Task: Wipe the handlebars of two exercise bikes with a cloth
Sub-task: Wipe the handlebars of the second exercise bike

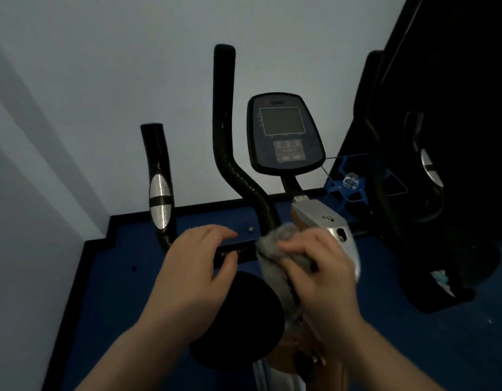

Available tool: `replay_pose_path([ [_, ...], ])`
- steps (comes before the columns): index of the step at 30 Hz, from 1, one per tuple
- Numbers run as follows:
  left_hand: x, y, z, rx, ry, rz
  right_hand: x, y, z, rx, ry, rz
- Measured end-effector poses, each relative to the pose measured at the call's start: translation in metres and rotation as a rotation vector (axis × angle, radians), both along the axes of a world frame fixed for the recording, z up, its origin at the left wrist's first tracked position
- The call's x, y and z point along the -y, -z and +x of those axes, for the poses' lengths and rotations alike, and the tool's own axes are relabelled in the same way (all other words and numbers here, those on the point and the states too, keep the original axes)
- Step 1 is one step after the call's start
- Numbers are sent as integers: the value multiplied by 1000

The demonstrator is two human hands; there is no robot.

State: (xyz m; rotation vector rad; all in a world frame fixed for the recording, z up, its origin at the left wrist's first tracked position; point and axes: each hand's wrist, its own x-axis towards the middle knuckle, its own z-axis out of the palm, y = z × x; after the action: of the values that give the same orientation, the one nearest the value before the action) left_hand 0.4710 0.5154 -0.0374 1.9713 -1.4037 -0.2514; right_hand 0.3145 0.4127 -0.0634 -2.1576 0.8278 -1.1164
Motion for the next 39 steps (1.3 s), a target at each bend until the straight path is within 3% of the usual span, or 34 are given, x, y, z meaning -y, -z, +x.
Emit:
replay_pose_path([
  [5,2,0,-2,32,-36,43,42,-29,45,-7,-21,-77],
  [12,3,-1,-4,25,-80,29,-11,7,-16,3,-29,1],
  [19,4,1,-5,48,-105,42,48,-32,56,-13,-34,-86],
  [25,3,4,-3,32,-130,22,-17,14,-21,19,-56,-27],
  [28,4,4,-3,53,-120,35,-22,19,-21,56,-56,-40],
  [36,3,1,-5,44,-121,44,53,-31,64,1,1,-45],
  [39,2,2,-5,32,-131,51,76,-67,67,90,66,-60],
])
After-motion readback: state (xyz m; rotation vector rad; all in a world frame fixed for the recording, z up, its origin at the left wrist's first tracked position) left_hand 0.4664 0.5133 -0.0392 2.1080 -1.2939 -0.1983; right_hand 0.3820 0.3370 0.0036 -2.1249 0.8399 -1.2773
